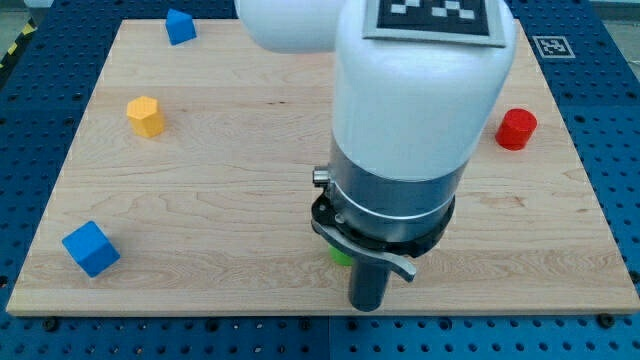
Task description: Push the green circle to the center
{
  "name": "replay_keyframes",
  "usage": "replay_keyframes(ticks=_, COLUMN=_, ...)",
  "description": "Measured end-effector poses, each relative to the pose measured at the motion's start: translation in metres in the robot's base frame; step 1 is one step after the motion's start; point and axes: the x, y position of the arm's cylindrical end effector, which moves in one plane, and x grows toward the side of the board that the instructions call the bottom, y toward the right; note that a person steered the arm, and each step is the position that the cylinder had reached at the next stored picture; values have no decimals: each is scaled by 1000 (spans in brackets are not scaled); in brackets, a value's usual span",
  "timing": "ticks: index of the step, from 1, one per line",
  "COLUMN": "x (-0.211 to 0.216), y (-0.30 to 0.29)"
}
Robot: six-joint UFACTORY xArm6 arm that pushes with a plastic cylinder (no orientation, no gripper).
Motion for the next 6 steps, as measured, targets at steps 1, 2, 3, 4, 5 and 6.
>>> replay_keyframes(ticks=1, x=-5, y=0)
replay_keyframes(ticks=2, x=-29, y=-9)
replay_keyframes(ticks=3, x=-37, y=-16)
replay_keyframes(ticks=4, x=-37, y=-23)
replay_keyframes(ticks=5, x=-45, y=-26)
replay_keyframes(ticks=6, x=-59, y=-25)
